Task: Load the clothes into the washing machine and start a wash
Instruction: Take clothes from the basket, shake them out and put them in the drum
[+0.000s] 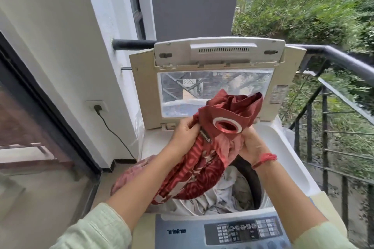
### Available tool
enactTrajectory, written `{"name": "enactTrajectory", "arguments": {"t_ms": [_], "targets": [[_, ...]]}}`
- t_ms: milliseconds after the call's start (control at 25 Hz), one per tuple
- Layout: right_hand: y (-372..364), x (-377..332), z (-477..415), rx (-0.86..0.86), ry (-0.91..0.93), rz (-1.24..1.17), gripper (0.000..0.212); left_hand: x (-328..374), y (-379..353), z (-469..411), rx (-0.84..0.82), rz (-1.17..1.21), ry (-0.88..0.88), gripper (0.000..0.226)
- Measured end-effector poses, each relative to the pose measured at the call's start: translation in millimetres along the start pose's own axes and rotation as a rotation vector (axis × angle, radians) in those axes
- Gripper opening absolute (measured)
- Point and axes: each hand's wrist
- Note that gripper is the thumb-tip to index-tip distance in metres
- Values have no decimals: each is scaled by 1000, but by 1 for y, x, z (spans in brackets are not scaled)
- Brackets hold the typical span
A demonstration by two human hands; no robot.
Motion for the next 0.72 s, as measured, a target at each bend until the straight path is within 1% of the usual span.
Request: {"name": "enactTrajectory", "arguments": {"t_ms": [40, 80, 120, 160, 240, 280, 320, 360, 400, 440, 480, 520, 560, 600, 640, 680, 720], "targets": [[4, 1, -1, -27, -21, -40, 23, -9, 3, 5, 94, -118, -73, 29], [12, 5, -3, 75, -28, -71, 21, -18, 9, 9, 155, -267, -129, 48], [22, 6, -7, 174, -22, -103, 24, -29, 17, 15, 176, -445, -153, 66], [27, 2, -10, 229, -3, -140, 31, -43, 24, 21, 127, -624, -162, 81], [48, -6, -18, 343, 102, -170, 48, -64, 34, 39, -7, -1022, -174, 103], [56, -12, -20, 433, 190, -116, 46, -76, 38, 46, -63, -1210, -163, 110], [69, -10, -22, 591, 252, -13, 40, -89, 42, 51, -93, -1351, -137, 114], [76, -9, -22, 739, 249, 156, 37, -98, 45, 54, -102, -1447, -105, 115], [99, 5, -24, 858, 184, 353, 40, -105, 48, 57, -102, -1488, -48, 114], [113, 20, -22, 906, 28, 489, 47, -108, 51, 60, -118, -1499, 22, 112], [129, 41, -20, 921, -197, 548, 60, -111, 55, 63, -150, -1483, 103, 108], [139, 59, -16, 930, -422, 619, 78, -111, 59, 66, -163, -1436, 161, 103], [143, 73, -15, 929, -586, 756, 93, -113, 65, 70, -142, -1368, 193, 96], [130, 79, -14, 911, -629, 903, 98, -115, 75, 75, -73, -1273, 204, 87], [104, 81, -16, 849, -514, 1055, 94, -120, 87, 81, 38, -1151, 184, 77], [72, 79, -16, 682, -351, 1156, 88, -124, 100, 88, 184, -1005, 143, 68], [43, 85, -20, 430, -235, 1186, 85, -132, 116, 94, 303, -875, 155, 61]]}}
Point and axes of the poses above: each hand's wrist, its own z-axis away from the middle knuckle, its own y-axis out of the back of the hand, x = y × z, and after that the axes turned 2 degrees about -z, right-handed
